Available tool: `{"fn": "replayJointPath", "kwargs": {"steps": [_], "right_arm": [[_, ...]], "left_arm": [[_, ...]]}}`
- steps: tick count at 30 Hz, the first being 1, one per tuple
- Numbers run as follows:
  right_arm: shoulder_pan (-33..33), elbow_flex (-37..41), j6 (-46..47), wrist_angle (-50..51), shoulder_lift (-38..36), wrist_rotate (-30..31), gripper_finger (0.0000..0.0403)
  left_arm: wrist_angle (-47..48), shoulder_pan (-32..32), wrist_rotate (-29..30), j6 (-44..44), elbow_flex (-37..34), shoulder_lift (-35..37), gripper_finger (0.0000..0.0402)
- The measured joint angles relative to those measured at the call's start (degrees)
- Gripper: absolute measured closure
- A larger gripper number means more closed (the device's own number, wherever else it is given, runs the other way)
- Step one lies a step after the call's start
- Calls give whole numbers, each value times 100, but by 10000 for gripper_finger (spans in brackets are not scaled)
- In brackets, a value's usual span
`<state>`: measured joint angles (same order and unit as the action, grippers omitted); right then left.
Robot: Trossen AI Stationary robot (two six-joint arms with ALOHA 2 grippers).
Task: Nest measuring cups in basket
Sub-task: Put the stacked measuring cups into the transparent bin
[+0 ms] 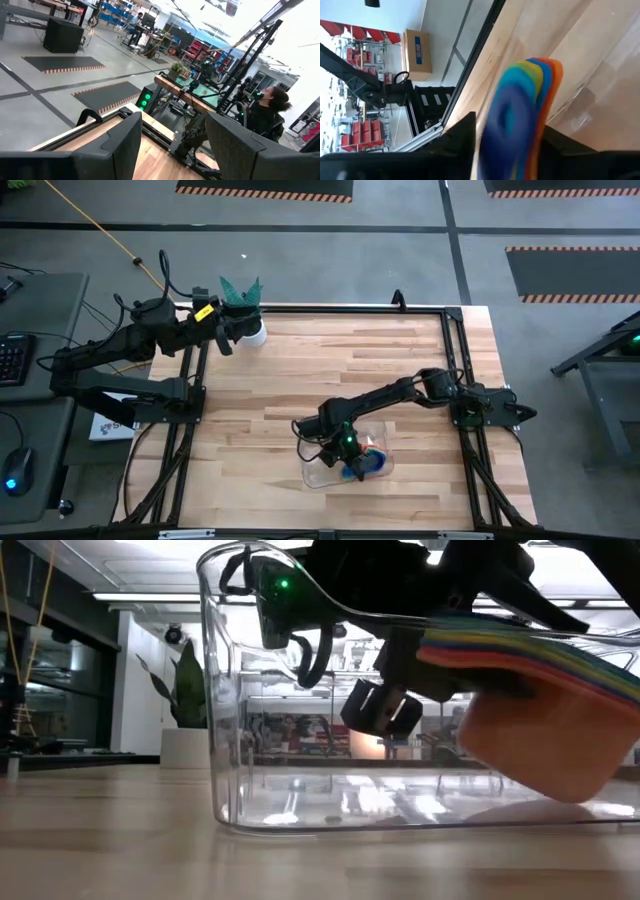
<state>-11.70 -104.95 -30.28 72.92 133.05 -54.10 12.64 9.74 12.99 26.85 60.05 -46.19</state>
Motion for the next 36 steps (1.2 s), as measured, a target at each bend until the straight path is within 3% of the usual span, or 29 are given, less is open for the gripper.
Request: {"fn": "replayJointPath", "kwargs": {"steps": [7,26,36], "right_arm": [[-9,7,216,-91,9,34,241],[7,7,1593,-664,13,-40,237],[7,7,1698,-865,13,-65,237]], "left_arm": [[0,0,-19,-4,0,1,191],[2,-1,-46,-158,0,1,191],[4,0,-49,-294,0,1,191]]}}
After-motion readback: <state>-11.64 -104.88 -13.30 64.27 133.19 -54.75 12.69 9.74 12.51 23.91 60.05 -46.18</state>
